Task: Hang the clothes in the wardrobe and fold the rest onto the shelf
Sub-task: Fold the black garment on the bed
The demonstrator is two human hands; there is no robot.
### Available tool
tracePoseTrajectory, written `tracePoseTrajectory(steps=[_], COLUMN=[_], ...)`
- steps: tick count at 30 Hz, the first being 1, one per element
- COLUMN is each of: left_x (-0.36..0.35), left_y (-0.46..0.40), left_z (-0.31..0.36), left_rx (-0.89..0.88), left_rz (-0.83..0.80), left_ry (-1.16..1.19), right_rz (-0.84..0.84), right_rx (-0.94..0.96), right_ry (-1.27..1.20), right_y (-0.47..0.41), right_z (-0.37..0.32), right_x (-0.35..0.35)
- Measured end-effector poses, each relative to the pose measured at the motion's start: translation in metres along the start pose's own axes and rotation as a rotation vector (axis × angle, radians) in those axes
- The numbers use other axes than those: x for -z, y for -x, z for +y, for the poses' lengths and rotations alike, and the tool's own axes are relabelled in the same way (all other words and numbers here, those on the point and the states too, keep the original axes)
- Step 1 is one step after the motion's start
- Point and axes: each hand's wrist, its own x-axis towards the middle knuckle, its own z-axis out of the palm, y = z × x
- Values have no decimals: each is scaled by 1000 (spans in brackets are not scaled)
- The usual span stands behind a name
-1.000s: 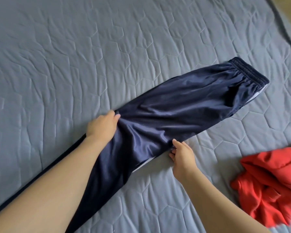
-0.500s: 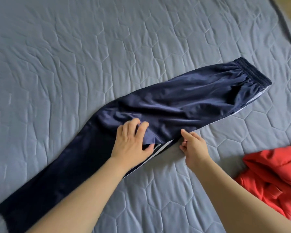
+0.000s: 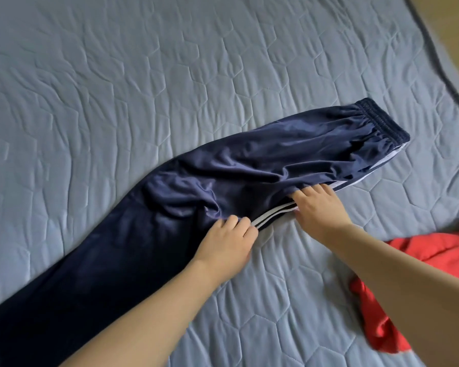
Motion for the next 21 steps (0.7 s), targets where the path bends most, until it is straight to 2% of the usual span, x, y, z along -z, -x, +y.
tracePoseTrajectory(steps=[3, 8, 12, 16, 18, 20, 21], left_x=[-2, 3, -9, -9, -1, 10, 9], left_y=[-11, -13, 1, 14, 9, 6, 8], left_z=[8, 16, 23, 28, 20, 12, 7], left_rx=[143, 22, -16, -36, -108, -100, -34], left_rz=[-116, -268, -357, -465, -380, -232, -155], left_ry=[-16, 22, -42, -41, -7, -67, -85], right_rz=[42, 76, 111, 75, -14, -87, -96], right_rx=[168, 466, 417, 398, 227, -219, -494], right_ry=[46, 42, 54, -71, -278, -727, -1066], right_y=[-4, -7, 7, 27, 32, 27, 20], right_z=[16, 39, 47, 27, 7, -16, -26], right_x=[7, 12, 0, -14, -19, -8, 1])
